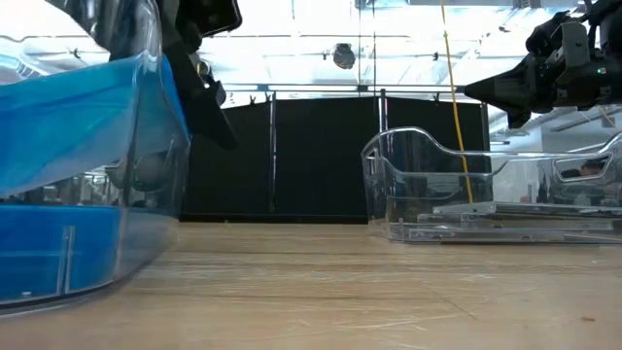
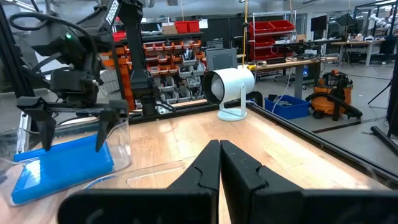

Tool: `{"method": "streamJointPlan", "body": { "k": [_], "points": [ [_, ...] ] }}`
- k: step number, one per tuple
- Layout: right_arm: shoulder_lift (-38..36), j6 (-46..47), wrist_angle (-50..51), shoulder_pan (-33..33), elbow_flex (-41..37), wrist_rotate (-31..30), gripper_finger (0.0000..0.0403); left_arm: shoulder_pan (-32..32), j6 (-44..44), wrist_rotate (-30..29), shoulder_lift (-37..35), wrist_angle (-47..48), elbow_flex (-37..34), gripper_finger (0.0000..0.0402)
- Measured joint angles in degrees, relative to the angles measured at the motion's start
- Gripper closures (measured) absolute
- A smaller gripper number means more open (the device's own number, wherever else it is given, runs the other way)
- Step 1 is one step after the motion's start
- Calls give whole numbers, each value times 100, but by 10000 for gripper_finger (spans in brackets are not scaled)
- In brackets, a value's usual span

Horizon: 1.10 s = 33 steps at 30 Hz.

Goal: Pick & place jewel cases by type
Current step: Put the blue CD case into the left transparent bin

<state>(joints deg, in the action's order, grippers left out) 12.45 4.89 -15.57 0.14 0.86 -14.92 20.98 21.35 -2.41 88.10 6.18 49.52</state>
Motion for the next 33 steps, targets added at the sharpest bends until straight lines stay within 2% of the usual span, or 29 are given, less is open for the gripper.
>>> {"method": "streamJointPlan", "body": {
  "k": [7, 10, 14, 20, 23, 28, 33],
  "points": [
    [0, 0, 0, 2, -1, 0, 399, 409, -152, -1463, 2, 1854, 1174, 3],
    [0, -2, -2, 2, -2, 0, 399, 607, 234, -1867, 2, 2487, 1644, 3],
    [0, 0, -2, 2, 0, 0, 398, 756, 1247, -1636, -5, 3384, 1945, 3],
    [0, 0, 0, 2, -2, 0, 399, 856, 2700, -1161, -3, 4305, 1654, 3],
    [0, 0, 0, 2, 0, 0, 399, 856, 3138, -1001, -3, 4318, 1382, 3],
    [0, 0, 0, 0, 0, 0, 399, 841, 3202, -1011, -3, 4228, 982, 2],
    [0, 0, -2, 2, -2, 0, 399, 711, 3472, -808, -29, 3361, 508, 2]
  ]
}}
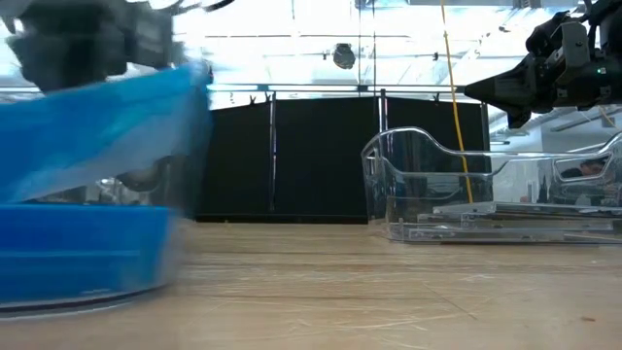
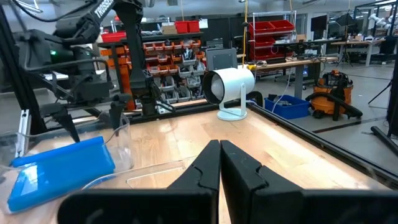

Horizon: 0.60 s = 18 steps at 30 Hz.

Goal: Pick & place jewel cases by type
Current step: Put the blue CD case into the left transparent bin

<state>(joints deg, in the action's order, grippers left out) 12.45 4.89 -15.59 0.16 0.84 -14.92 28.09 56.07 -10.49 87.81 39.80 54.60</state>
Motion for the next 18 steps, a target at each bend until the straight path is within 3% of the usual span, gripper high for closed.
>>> {"method": "streamJointPlan", "body": {
  "k": [9, 11, 14, 18],
  "points": [
    [0, 0, -9, -2, 2, 0, 399, -148, -867, 281, 8, -424, -50, 4],
    [0, 0, -4, 0, 0, 0, 399, -148, -1020, 568, 14, -615, -73, 13],
    [0, -1, -3, -2, 2, 0, 398, -146, -1114, 834, 24, -864, -78, 50],
    [15, -2, -50, 0, 2, 0, 399, -155, -1348, 783, 31, -1151, -72, 134]
  ]
}}
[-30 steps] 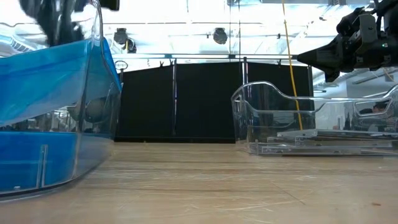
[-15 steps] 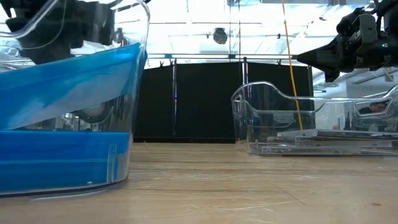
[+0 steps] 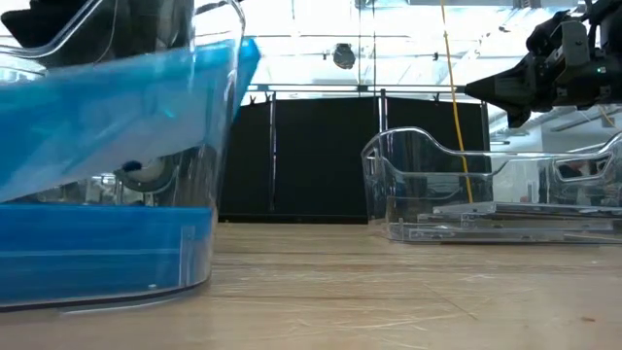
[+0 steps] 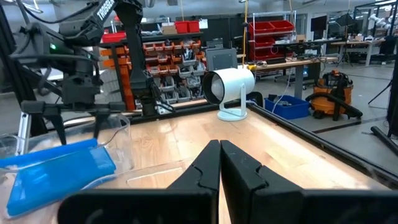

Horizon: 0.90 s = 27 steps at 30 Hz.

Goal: Pick & place jewel cases by type
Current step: Put the blue CD case into the left transparent bin

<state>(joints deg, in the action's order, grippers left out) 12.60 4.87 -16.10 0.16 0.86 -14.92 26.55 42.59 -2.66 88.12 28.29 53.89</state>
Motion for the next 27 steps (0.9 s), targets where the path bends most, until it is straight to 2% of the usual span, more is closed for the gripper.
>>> {"method": "streamJointPlan", "body": {
  "k": [6, 11, 22, 24, 27],
  "points": [
    [24, 2, 11, -2, 0, 0, 399, -51, -106, 22, 0, -104, 0, 278],
    [22, 0, 9, -1, -2, 0, 399, -120, -582, 114, 2, -260, 0, 386],
    [24, 2, 9, 0, 0, 0, 399, -222, -925, 346, -79, -635, -4, 398],
    [22, 2, 9, -2, 0, 0, 398, -205, -885, 535, -74, -751, -4, 395],
    [23, 0, 9, -2, 0, 0, 399, -155, -968, 457, -48, -785, 0, 384]
  ]
}}
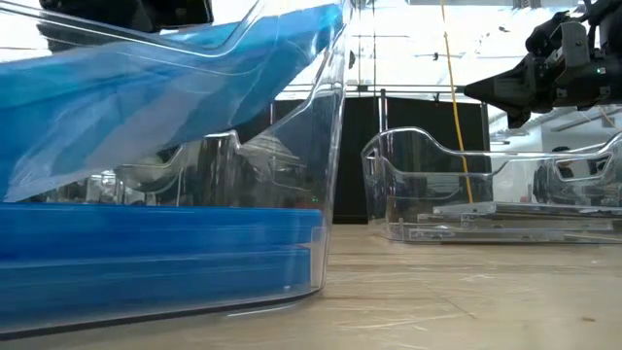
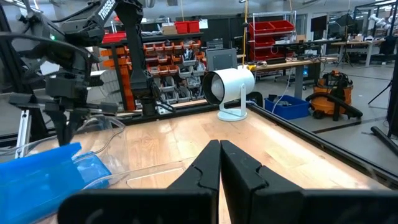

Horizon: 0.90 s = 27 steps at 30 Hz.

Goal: Pick & place jewel cases by type
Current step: Put the blue CD case into the left transparent bin

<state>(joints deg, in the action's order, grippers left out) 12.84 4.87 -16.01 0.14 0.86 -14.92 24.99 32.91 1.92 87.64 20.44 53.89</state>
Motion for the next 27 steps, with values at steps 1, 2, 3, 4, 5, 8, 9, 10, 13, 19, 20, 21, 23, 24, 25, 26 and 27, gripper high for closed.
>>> {"method": "streamJointPlan", "body": {
  "k": [1, 2, 3, 4, 5, 8, 9, 10, 13, 19, 20, 21, 23, 24, 25, 26, 27],
  "points": [
    [-2, 0, -2, 2, 0, 0, 399, 0, -3, -89, 20, 27, 0, 379],
    [-2, 0, 0, 2, 0, 0, 398, -6, 23, -187, 30, 74, 0, 375],
    [1, 2, 1, 2, -1, 0, 398, -22, 23, -236, 30, 94, 0, 370],
    [-2, 1, 0, 1, 0, 0, 399, -42, -3, -241, 30, 72, 0, 364],
    [-2, 2, 0, 1, -1, 0, 399, -62, -40, -238, 28, 42, 0, 357],
    [-2, 0, 0, 2, 0, 0, 398, -106, 31, -199, 28, 27, 0, 328],
    [-2, -1, 0, 2, 0, 0, 399, -127, 76, -195, 26, 29, 0, 316],
    [-2, 2, 0, 0, 0, 0, 399, -153, 132, -199, 26, 42, 0, 303],
    [-1, 0, 1, 2, -2, 0, 399, -225, 218, -257, 26, 34, 0, 258],
    [-2, 2, 0, 2, -2, 0, 398, -289, -51, -110, -16, 44, 2, 170],
    [-2, 0, 0, 1, 0, 0, 399, -290, -140, 11, -32, 42, 2, 158],
    [-2, 0, 0, 1, 0, 0, 399, -289, -198, 100, -37, 42, 2, 147],
    [-2, 0, 0, 0, -2, 0, 399, -284, -241, 102, -33, 88, 2, 129],
    [-2, 0, 0, 0, 0, 0, 399, -284, -237, 53, -33, 134, 3, 122],
    [-2, 2, 0, 1, -1, 0, 398, -284, -221, -61, -35, 204, 7, 117],
    [-2, 1, 0, 2, -1, 0, 399, -284, -219, -208, -35, 302, 7, 113],
    [-2, -1, 0, 0, -1, 0, 399, -284, -219, -379, -35, 400, 11, 111]
  ]
}}
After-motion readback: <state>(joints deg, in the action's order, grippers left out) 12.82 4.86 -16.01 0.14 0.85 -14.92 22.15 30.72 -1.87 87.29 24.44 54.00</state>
